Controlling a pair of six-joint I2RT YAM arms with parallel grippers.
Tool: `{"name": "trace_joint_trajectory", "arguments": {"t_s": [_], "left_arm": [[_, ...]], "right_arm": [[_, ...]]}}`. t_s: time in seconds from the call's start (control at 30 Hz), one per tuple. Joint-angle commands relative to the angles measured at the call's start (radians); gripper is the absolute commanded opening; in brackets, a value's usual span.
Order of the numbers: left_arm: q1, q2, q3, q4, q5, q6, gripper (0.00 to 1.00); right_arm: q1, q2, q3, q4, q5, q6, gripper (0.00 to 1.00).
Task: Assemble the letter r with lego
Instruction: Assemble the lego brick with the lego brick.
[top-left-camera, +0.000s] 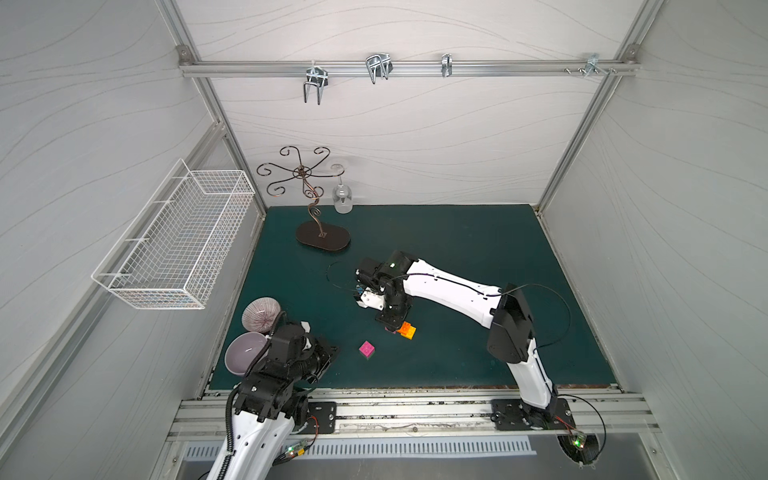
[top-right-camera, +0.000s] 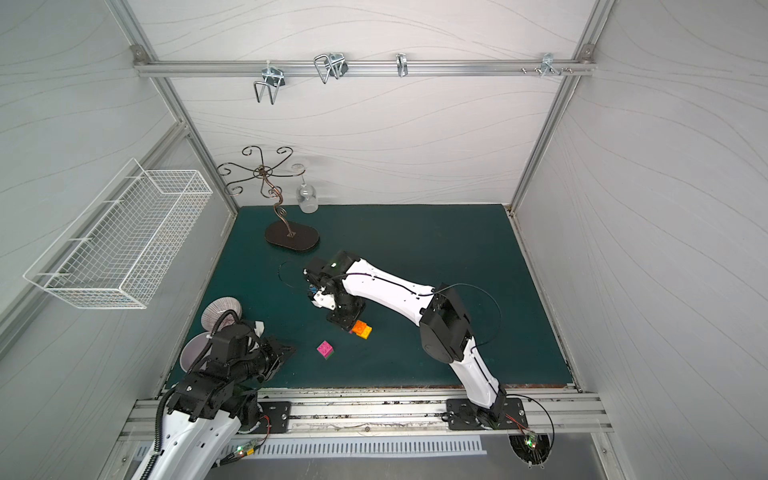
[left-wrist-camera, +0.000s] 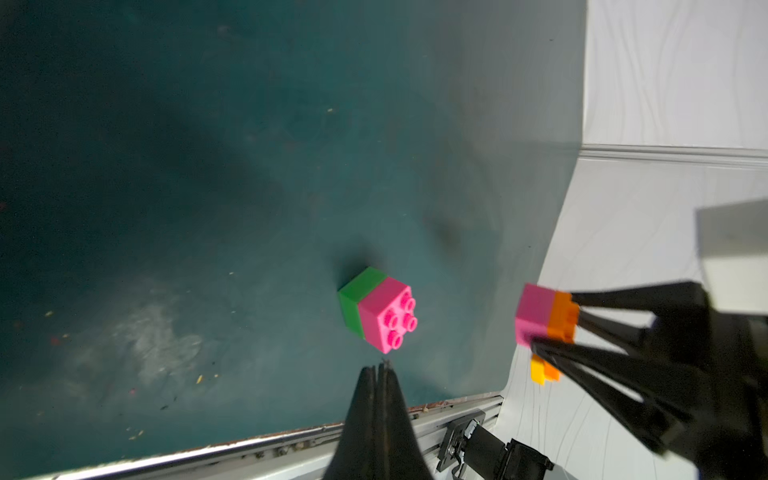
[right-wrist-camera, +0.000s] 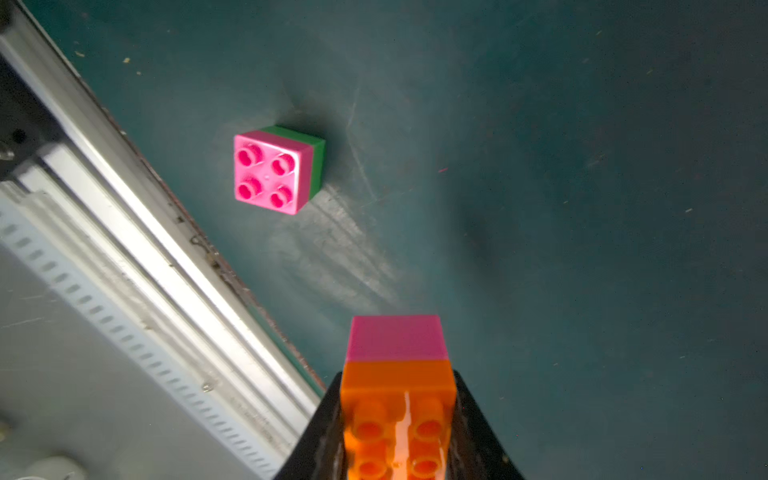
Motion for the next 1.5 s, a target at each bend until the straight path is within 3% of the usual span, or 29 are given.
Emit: {"name": "trace_joint_trajectory", "arguments": {"t_s": [0.0,0.27,0.6,1.47], "left_arm": [[-0.002,-0.018,0.013,0.007,0.002,-0.035,0.0],[-0.002,-0.113,-0.016,-0.026,-0.007,-0.087,0.0],[-0.003,-0.136,-0.025,-0.047,0.001,-0.098,0.0],[-0.002,-0.119,-0.023,-0.043,0.006,-0.088,0.0]], "right_arm": [[0.029,0.022,0.074,-0.149,-0.082,0.167,0.0],[0.093,0.107,0.162,-0.149,-0.032,0.272,0.0],[0.138,0.134,0.17,-0.015,0.04,0.358,0.0],[0.181,0.171,0.093,0.092,0.043,0.372,0.0]]}}
